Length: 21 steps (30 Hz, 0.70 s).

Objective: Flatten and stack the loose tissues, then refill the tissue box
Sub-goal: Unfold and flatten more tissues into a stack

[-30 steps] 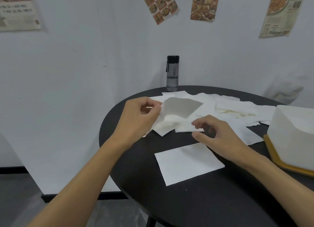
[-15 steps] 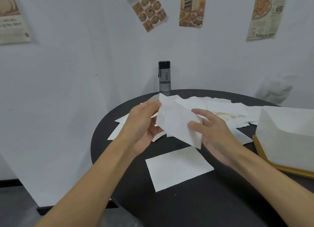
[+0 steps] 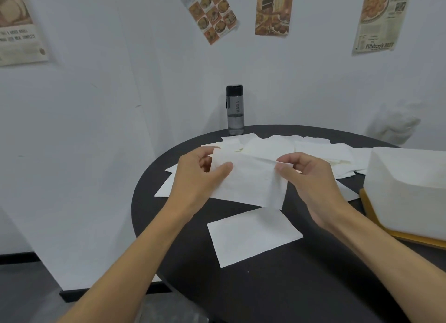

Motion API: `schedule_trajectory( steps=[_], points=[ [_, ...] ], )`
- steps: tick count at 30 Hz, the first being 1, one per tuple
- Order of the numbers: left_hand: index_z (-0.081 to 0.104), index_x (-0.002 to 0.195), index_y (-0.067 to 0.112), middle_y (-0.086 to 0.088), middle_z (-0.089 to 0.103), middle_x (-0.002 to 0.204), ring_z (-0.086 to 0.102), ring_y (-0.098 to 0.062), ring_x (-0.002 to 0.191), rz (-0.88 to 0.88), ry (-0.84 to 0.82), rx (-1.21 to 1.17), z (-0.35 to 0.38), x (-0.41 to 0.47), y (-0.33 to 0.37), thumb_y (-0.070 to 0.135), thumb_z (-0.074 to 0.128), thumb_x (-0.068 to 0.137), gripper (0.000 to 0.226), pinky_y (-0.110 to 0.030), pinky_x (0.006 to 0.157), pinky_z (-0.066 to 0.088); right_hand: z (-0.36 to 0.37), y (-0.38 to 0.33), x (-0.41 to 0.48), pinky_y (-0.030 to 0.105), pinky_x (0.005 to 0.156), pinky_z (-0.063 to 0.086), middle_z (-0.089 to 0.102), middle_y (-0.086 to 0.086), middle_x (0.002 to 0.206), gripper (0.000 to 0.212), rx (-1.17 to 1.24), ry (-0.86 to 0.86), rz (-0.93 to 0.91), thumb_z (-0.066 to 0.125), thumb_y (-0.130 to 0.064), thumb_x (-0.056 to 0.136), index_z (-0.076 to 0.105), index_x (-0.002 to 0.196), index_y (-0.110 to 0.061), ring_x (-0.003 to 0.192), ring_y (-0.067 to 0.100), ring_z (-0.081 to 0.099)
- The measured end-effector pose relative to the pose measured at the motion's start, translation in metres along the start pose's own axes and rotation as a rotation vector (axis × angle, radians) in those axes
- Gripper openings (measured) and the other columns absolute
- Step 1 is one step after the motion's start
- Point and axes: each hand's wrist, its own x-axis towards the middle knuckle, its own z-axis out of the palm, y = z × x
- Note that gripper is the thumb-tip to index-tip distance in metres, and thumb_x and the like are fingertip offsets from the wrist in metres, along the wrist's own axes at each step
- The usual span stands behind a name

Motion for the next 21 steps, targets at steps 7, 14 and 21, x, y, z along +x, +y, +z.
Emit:
schedule_trajectory(
  steps=[7, 14, 21],
  points=[
    [0.070, 0.095, 0.015, -0.010, 0.073, 0.097, 0.069, -0.031, 0.094, -0.039, -0.034, 0.022, -0.011, -0.003, -0.001, 0.029, 0.071, 0.091, 0.015, -0.053, 0.087, 0.055, -0.006, -0.006, 0.000, 0.035, 0.082, 0.046, 0.069, 0.016, 0.083, 0.007, 0.066, -0.128, 0.006, 0.066, -0.005, 0.092, 0.068, 0.095, -0.011, 0.081, 0.020, 0.063],
    [0.062, 0.101, 0.020, 0.001, 0.053, 0.057, 0.047, -0.015, 0.053, -0.139, -0.347, 0.158, -0.027, -0.022, -0.022, 0.013, 0.066, 0.092, 0.013, -0.021, 0.053, 0.042, -0.006, 0.007, -0.003, 0.030, 0.072, 0.041, 0.067, 0.022, 0.088, 0.007, -0.519, -0.445, 0.079, 0.072, -0.020, 0.087, 0.067, 0.092, -0.024, 0.067, 0.014, 0.052],
    [0.071, 0.079, 0.027, 0.017, 0.047, 0.055, 0.041, -0.003, 0.050, -0.073, -0.416, 0.397, -0.023, -0.034, -0.042, 0.031, 0.071, 0.085, 0.008, -0.017, 0.055, 0.037, -0.008, 0.012, -0.004, 0.017, 0.060, 0.040, 0.068, 0.005, 0.090, 0.005, -0.670, -0.522, -0.023, 0.068, -0.020, 0.090, 0.070, 0.088, -0.024, 0.056, 0.001, 0.043]
  ],
)
